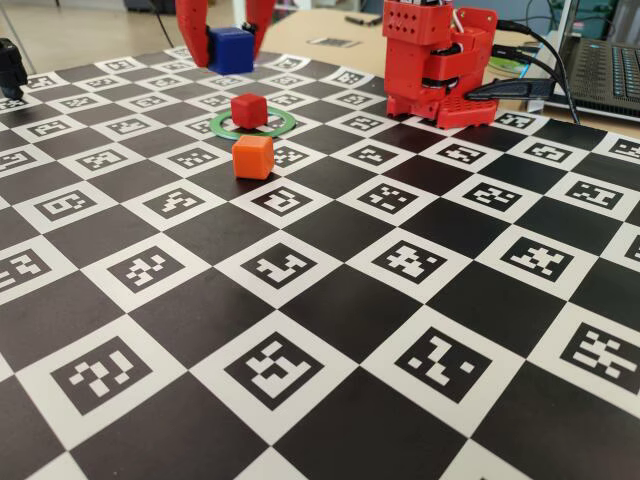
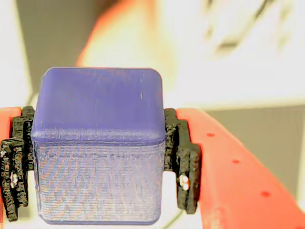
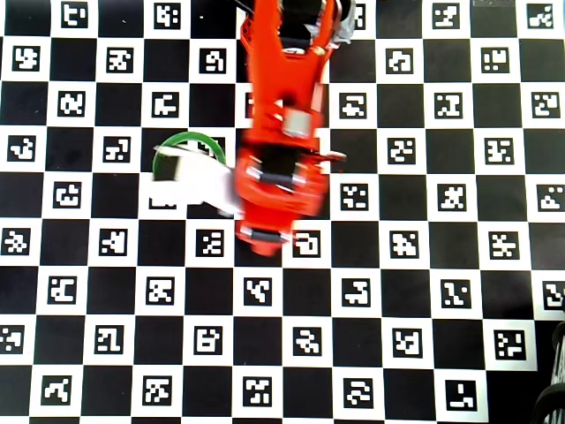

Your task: Grab the red cube then put it in the green circle then put the blue cube on top and finally the orange cube on top

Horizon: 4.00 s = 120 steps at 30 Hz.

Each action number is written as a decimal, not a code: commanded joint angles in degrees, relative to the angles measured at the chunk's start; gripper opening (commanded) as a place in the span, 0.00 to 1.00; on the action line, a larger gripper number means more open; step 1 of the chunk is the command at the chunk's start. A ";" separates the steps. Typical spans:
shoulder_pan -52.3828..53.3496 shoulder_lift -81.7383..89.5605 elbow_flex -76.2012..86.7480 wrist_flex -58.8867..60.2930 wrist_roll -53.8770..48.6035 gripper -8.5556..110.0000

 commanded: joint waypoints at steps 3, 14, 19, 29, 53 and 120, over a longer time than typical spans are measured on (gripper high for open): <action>10.81 9.84 5.80 -2.64 -12.74 0.18; 15.91 17.31 19.69 -9.58 -23.82 0.18; 16.96 17.40 23.29 -12.48 -25.49 0.18; 20.30 16.00 28.74 -19.16 -28.74 0.18; 21.88 12.48 33.05 -25.22 -30.94 0.18; -11.78 -3.78 13.36 -13.97 -1.23 0.47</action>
